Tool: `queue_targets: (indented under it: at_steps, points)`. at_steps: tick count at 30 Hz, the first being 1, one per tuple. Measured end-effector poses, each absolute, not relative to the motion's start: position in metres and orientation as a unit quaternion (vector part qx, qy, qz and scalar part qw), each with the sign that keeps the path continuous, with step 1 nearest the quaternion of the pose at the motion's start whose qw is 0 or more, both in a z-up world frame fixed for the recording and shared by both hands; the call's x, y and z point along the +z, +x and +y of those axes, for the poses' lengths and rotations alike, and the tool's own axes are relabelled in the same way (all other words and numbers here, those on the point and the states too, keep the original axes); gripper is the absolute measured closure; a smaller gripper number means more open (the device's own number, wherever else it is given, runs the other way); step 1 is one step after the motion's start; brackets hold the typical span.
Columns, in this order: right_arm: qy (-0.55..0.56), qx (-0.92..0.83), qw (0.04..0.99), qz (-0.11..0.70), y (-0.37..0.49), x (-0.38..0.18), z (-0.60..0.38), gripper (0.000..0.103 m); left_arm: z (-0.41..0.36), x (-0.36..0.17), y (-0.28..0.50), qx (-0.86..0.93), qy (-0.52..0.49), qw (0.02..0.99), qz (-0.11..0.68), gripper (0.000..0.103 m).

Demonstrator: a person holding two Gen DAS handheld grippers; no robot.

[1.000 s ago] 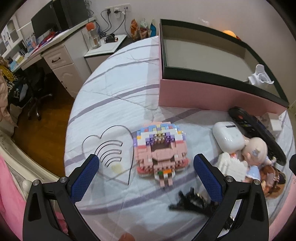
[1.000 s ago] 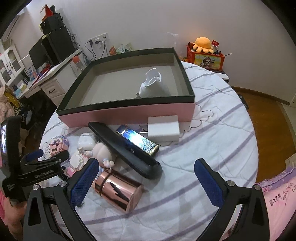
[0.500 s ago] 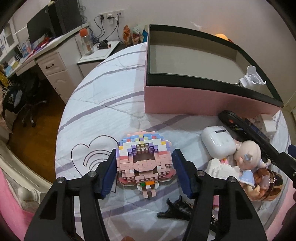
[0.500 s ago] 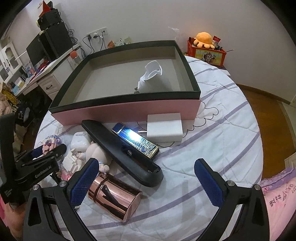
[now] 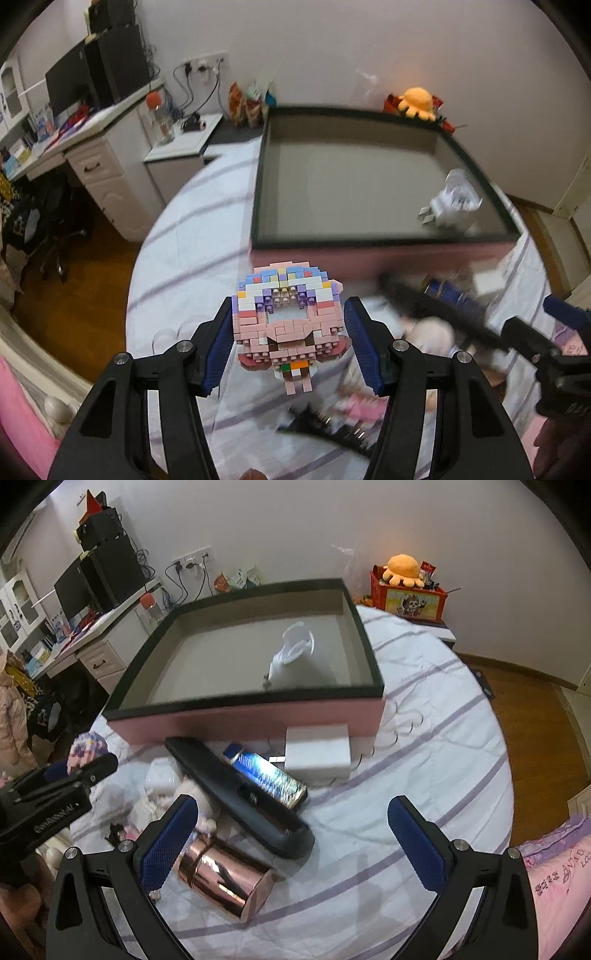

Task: Organize rigid objects
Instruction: 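Carry the pink block figure into the box and release it with the left gripper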

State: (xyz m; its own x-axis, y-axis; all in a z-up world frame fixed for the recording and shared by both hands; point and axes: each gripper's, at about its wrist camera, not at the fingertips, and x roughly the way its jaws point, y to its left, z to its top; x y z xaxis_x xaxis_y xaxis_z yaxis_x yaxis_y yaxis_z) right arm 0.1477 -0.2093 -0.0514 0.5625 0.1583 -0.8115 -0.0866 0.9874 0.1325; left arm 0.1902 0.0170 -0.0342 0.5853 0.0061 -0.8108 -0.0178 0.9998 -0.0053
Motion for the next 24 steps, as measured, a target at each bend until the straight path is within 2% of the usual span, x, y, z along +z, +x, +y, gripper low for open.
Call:
queue_targets:
  at_steps: [9,23,24]
  points:
    - [0.021,0.049,0.907,0.418,0.187,-0.016,-0.218,0.0,-0.008,-0.003,0.253,-0.022,-0.013,0.906,0.423,0.043]
    - [0.028,0.03,0.897,0.44,0.233,-0.039,-0.236,0.0,-0.042,-0.072,0.327,-0.037,0.01,0.863,0.503,0.042]
    - [0.029,0.03,0.896,0.441,0.234,-0.04,-0.236,0.0,-0.043,-0.075,0.329,-0.035,0.015,0.86,0.509,0.038]
